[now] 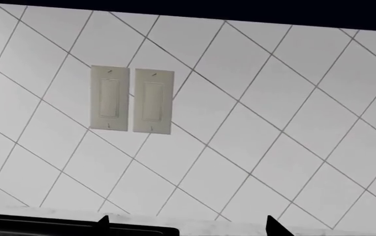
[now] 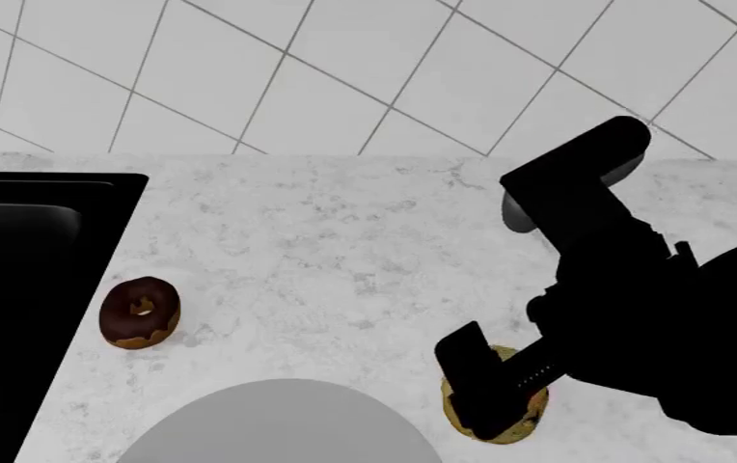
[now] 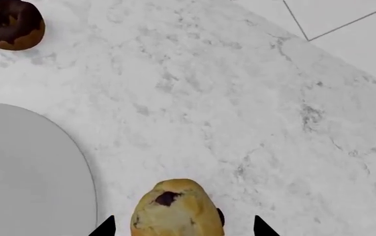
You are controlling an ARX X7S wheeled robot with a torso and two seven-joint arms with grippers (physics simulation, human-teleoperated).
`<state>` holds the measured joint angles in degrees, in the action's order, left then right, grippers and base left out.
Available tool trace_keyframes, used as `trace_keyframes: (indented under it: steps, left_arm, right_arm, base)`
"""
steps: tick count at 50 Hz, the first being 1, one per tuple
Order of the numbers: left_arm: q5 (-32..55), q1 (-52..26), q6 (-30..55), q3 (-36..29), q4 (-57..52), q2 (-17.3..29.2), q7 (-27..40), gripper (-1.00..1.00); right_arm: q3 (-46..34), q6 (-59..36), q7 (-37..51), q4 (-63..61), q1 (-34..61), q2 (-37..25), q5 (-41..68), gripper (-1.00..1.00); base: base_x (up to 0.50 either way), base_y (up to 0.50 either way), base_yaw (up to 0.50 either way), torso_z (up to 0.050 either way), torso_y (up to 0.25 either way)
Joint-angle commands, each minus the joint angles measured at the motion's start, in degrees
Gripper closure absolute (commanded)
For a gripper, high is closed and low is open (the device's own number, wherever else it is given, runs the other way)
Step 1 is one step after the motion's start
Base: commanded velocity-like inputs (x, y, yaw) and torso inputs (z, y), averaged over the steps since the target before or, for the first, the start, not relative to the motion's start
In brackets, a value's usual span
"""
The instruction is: Place the pastries on the plates.
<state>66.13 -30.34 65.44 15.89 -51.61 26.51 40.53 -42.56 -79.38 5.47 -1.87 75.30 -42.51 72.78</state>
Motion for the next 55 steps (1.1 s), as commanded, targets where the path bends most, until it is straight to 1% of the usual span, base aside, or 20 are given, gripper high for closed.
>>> trace_keyframes:
  steps: [1, 15, 18, 30, 55]
  left_arm:
    - [1.4, 0.1, -0.1, 0.0, -0.4, 0.1, 1.2, -1.0]
    - [2.9, 0.3, -0.5, 0.2, -0.7, 0.3, 2.3, -1.0]
    - [5.0, -0.4, -0.1, 0.4, -1.2, 0.3, 3.6, -1.0]
    - [6.5, -1.0, -0.4, 0.1, -1.7, 0.5, 4.7, -1.0]
    - [9.8, -1.0, -1.1, -0.3, -2.5, 0.9, 7.8, -1.0]
  right_arm:
    - [-2.0, 1.3, -1.2, 1.3, -0.9, 0.8, -1.5, -1.0]
    - [-4.1, 2.8, -2.4, 3.3, -1.3, 1.5, -3.5, -1.0]
    - [-4.2, 3.0, -2.5, 3.6, -1.3, 1.7, -3.6, -1.0]
    - [-5.5, 3.3, -3.0, 5.3, -1.3, 2.2, -4.6, -1.0]
    - [-7.6, 4.1, -3.7, 5.6, -2.5, 2.8, -5.0, -1.0]
  base:
    - [0.0, 0.0, 0.0, 0.0, 0.0]
    - [0.0, 0.0, 0.0, 0.0, 0.0]
    - [0.0, 0.0, 0.0, 0.0, 0.0]
    - [0.0, 0.0, 0.0, 0.0, 0.0]
    - [0.0, 0.0, 0.0, 0.0, 0.0]
